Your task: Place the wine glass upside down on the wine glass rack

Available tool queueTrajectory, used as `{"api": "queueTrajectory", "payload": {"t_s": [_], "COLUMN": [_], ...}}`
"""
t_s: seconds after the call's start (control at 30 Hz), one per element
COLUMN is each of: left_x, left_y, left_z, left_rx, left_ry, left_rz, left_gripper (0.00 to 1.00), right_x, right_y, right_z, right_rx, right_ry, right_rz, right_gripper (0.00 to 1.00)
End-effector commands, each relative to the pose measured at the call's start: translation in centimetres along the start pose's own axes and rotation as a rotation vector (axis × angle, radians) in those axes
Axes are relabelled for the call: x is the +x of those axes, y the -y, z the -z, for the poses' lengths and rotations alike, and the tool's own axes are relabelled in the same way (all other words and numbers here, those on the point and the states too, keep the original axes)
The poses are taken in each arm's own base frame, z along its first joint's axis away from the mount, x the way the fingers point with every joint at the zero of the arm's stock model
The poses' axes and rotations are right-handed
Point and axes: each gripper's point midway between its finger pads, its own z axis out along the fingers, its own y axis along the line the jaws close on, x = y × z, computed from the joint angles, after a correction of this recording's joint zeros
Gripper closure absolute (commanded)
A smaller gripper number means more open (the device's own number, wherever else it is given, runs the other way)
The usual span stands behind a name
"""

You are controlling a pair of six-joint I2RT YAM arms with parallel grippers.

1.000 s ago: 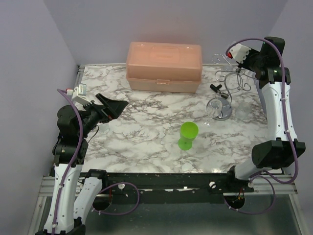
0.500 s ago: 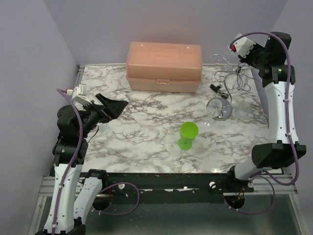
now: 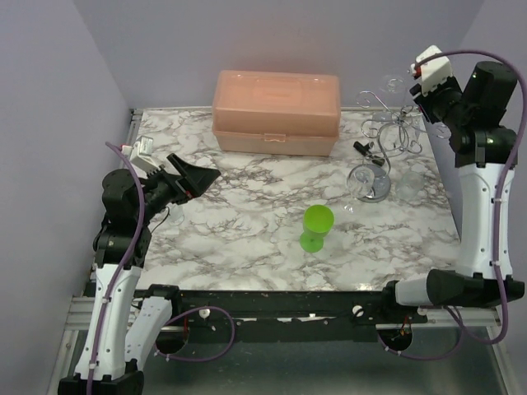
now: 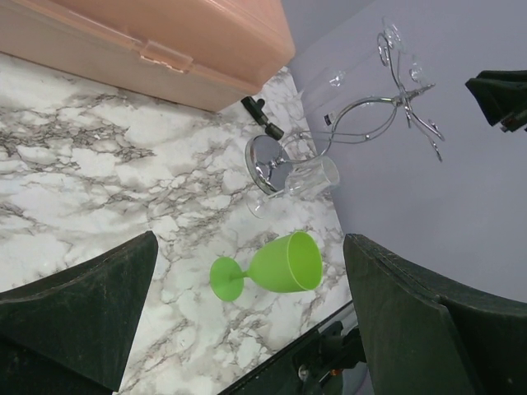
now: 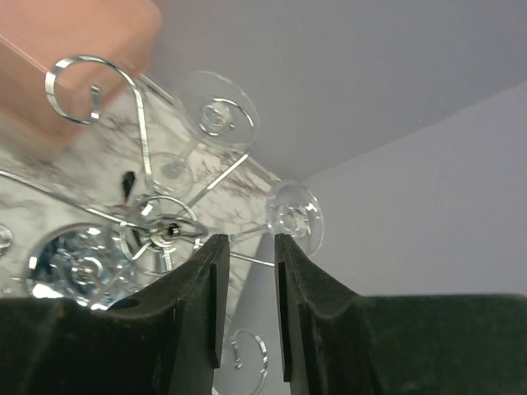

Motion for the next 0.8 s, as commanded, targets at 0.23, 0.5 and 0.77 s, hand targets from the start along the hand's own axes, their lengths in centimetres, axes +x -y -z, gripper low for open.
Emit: {"api": "queueTrajectory", "payload": {"t_s": [0.23, 0.5, 0.77], "left_x": [0.3, 0.8, -0.2], "left_y": [-0.8, -3.4, -7.8], "left_z": [-0.6, 1.1, 3.6], "left_rx": [-0.056, -0.258, -0.536], "left_ry": [-0.072, -0.15, -0.196], "left_rz": [0.024, -0.056, -0.211], "left_gripper": [0.01, 0.02, 0.02], "right_x": [-8.5, -12.3, -11.0], "right_y": [-9.2, -14.5, -16.8], "right_z": [8.0, 12.9, 13.3], "right_rx": [-0.418, -0.832, -0.927], "right_ry": [0.403, 0.586, 0.58], "right_rz": [-0.395, -0.684, -0.64], "right_gripper": [0.6, 0.49, 0.41]}}
